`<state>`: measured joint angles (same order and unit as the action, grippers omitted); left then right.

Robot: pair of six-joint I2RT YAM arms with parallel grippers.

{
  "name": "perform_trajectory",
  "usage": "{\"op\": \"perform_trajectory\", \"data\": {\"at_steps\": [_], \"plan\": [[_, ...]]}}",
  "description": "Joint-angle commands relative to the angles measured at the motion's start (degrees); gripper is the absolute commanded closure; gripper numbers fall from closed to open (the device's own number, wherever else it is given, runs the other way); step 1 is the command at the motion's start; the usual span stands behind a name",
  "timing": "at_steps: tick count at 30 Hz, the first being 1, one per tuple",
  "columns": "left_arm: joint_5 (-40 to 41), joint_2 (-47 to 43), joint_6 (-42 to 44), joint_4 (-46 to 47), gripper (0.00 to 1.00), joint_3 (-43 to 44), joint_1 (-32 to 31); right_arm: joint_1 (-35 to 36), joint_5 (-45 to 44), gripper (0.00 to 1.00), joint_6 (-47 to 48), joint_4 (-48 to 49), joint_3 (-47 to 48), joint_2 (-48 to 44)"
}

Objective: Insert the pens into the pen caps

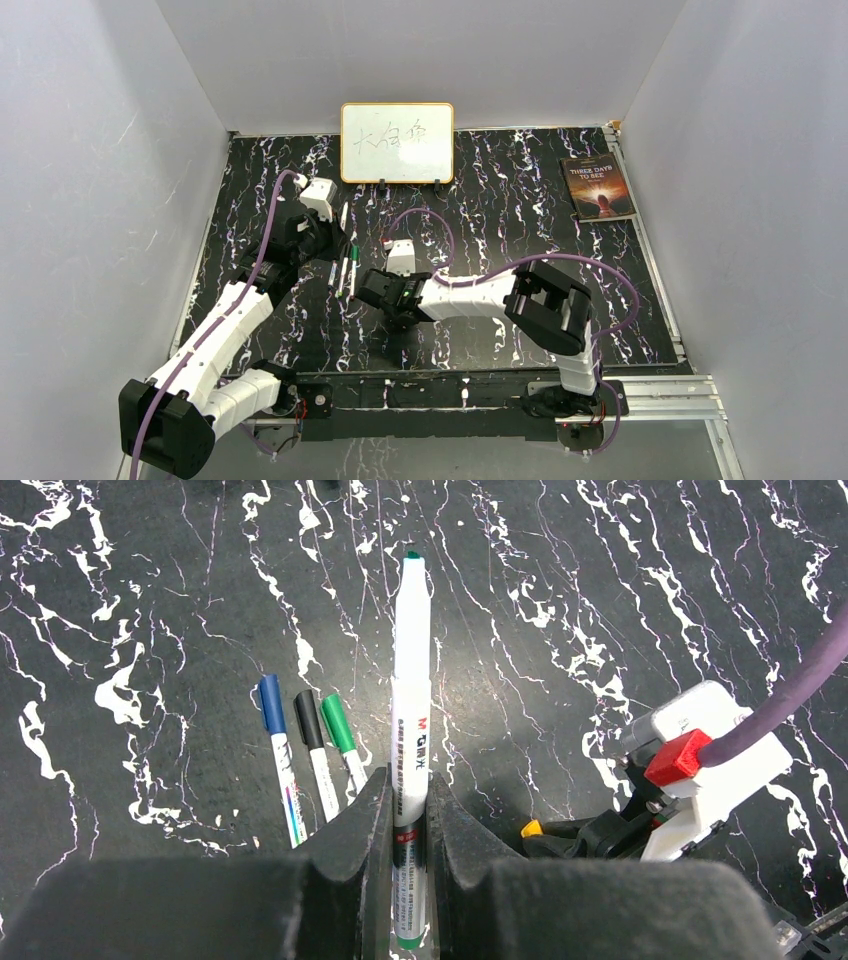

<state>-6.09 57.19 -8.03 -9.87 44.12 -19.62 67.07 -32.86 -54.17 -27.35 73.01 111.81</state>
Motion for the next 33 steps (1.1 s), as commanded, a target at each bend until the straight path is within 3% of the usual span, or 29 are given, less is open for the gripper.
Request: {"op": "perform_trajectory", "data": {"at_steps": [1,8,11,17,21,26,33], "plan": [[-1.39,-1.26,0.47,0.64,1.0,-0.18,0.27,-0.41,-0.68,1.0,-0.9,1.96,-3.26,-2.73],[-11.52,-2.03,-1.74,4.82,1.0,-1.95,0.28,-4.63,1.85,1.0,-1.37,16.72,-18.53,-20.15],[-17.65,-2.04,-7.47,8.6,1.0,-3.76,-0.39,-7.75,2.54,1.0,-0.11,22.31,-24.51,-29.44],[-19.58,-6.1,-20.31,21.77,1.0,-10.38,-8.75,-13.69,8.78,1.0,6.38,37.84,-34.38,-47.73],[-19.53,-6.16,-28.48,33.99,1.0,-14.34,-15.8,-15.22,10.1,1.0,10.5,37.91,-32.59,-52.49],[-15.89,-3.43,-32.16,44.59,1.0,-15.99,-23.82,-15.66,11.85,1.0,11.01,38.19,-29.87,-54.44],[-12.14,1.18,-36.69,54.71,1.0,-17.38,-28.59,-15.74,12.76,1.0,10.5,43.22,-30.76,-57.44]]}}
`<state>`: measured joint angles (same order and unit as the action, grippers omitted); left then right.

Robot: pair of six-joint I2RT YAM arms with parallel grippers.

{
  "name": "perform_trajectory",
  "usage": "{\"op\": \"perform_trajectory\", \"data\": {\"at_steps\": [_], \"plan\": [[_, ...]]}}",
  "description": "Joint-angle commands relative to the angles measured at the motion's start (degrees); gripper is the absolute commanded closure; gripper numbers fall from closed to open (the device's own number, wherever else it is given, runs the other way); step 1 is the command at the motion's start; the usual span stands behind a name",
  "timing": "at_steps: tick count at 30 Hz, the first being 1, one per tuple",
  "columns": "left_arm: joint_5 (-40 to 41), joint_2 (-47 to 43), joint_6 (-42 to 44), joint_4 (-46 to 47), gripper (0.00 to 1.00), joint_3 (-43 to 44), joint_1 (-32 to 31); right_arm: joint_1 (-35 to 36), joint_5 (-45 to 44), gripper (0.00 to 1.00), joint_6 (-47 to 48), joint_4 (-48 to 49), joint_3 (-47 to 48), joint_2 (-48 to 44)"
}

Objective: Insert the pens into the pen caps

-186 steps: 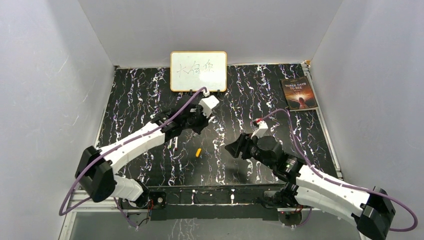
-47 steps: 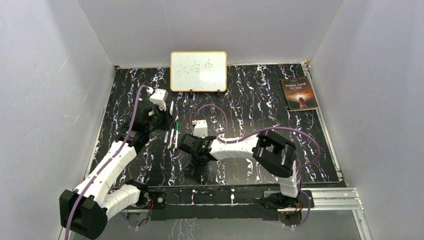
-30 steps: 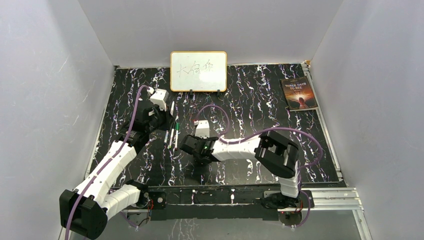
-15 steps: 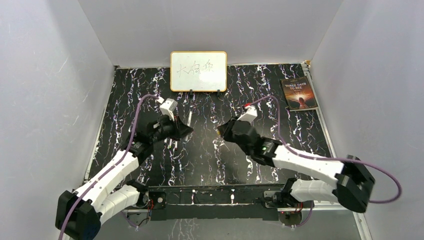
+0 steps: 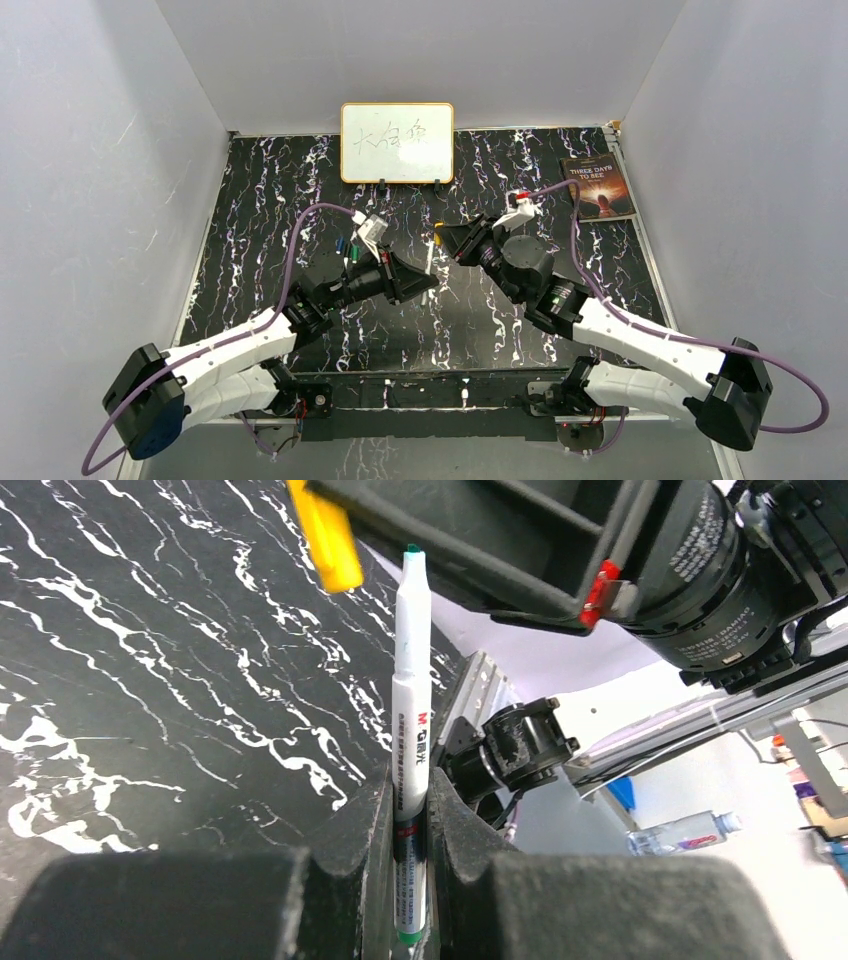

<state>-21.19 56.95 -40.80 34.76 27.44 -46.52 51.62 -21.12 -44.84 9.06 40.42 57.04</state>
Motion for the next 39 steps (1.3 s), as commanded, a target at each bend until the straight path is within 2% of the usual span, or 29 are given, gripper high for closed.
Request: {"op": "perform_trajectory", "data": {"at_steps": [1,9,20,26,39], "plan": [[3.6,1.8,-4.37,10.64,1.0,-0.79,-2.05,-0.33,1.2,1.0,1.11,7.29,1.65,-2.95],[6.21,3.16,-5.87,13.34,1.0,-0.95,-3.26,-0.29,1.17,1.0,1.4,7.68,1.5,-5.15],[5.11,3.95,-4.76,11.76,1.0,0.57,-3.91,-0.29,1.26,1.0,1.97,8.27,1.18,-5.1],[5.65,2.77,-3.89,10.62,1.0,0.27,-3.97,-0.37,-0.02,1.0,5.08,7.88,2.83,-3.97],[5.17,2.96,-3.2,9.77,1.0,0.66,-3.93,-1.15,0.7,1.0,5.55,9.95,4.21,-1.4]]}}
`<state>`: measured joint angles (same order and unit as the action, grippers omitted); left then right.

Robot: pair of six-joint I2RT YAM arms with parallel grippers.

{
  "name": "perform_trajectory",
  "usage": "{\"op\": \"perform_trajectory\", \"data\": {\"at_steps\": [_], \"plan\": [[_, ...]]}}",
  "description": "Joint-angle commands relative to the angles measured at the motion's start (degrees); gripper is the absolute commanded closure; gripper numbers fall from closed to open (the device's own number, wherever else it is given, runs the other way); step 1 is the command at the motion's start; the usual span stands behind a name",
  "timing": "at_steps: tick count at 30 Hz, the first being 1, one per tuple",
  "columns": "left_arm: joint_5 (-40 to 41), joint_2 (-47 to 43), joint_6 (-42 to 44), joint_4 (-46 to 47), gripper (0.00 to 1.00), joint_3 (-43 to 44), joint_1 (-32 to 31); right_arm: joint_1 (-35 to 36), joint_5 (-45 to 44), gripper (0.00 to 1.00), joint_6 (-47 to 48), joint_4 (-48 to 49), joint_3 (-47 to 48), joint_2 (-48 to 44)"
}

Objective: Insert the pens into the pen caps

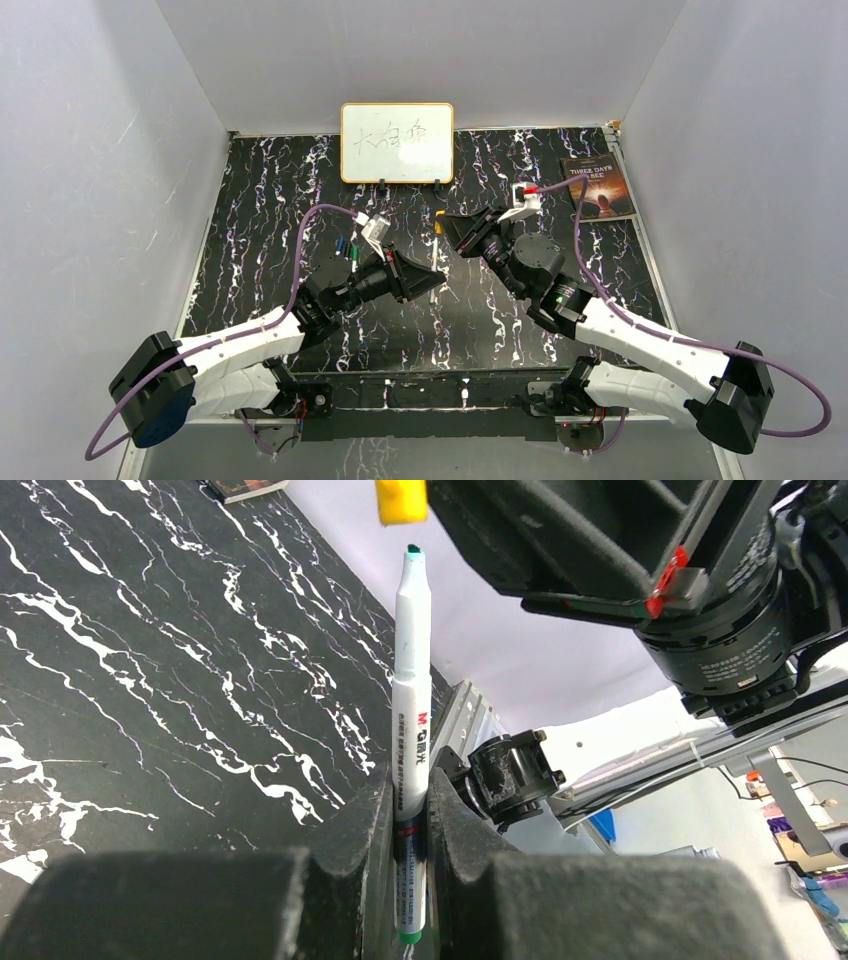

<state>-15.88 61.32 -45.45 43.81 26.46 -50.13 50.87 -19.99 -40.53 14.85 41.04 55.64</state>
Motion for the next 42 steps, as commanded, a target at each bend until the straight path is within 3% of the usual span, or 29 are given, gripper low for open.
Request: {"op": "perform_trajectory", "data": {"at_steps": [1,42], "plan": [[0.0,-1.45,1.5,0.57,1.0,1.64,-0.4,-0.54,-0.36,1.0,1.25,4.28,3.65,-0.06],[-0.3,-1.98,1.11,0.93,1.0,2.19,-0.41,-0.92,2.82,1.0,0.02,4.86,3.14,0.12]]}}
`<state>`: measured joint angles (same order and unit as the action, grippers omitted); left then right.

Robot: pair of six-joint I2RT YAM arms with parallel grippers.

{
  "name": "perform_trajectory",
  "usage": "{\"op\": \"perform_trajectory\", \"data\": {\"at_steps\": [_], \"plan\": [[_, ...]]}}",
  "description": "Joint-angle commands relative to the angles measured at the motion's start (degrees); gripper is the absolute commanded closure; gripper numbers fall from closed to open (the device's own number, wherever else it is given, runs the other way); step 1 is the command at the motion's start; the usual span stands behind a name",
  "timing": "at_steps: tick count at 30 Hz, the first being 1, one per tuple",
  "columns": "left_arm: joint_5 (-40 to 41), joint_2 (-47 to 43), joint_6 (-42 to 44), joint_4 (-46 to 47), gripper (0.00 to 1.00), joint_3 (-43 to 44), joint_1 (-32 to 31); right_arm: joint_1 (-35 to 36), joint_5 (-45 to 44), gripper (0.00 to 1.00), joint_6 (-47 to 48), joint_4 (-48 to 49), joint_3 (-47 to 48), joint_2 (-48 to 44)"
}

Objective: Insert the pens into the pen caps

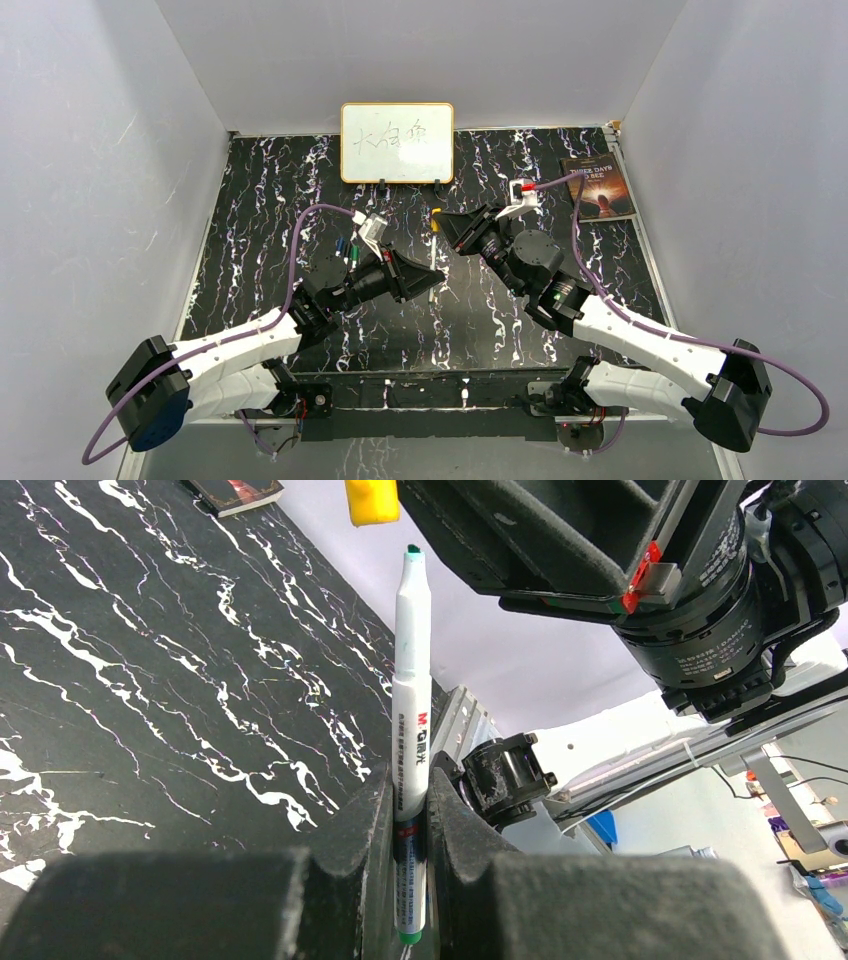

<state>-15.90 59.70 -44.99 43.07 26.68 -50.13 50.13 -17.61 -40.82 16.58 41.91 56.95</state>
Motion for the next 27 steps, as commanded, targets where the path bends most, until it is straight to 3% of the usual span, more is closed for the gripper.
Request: {"op": "perform_trajectory", "data": {"at_steps": [1,27], "plan": [[-0.27,-0.42,0.69,1.59,1.0,2.0,-0.4,-0.2,0.48,1.0,0.34,3.22,2.29,-1.14],[0.53,-0.97,1.61,0.31,1.0,2.48,-0.36,-0.19,1.86,1.0,-1.38,3.76,-0.2,-2.28]]}}
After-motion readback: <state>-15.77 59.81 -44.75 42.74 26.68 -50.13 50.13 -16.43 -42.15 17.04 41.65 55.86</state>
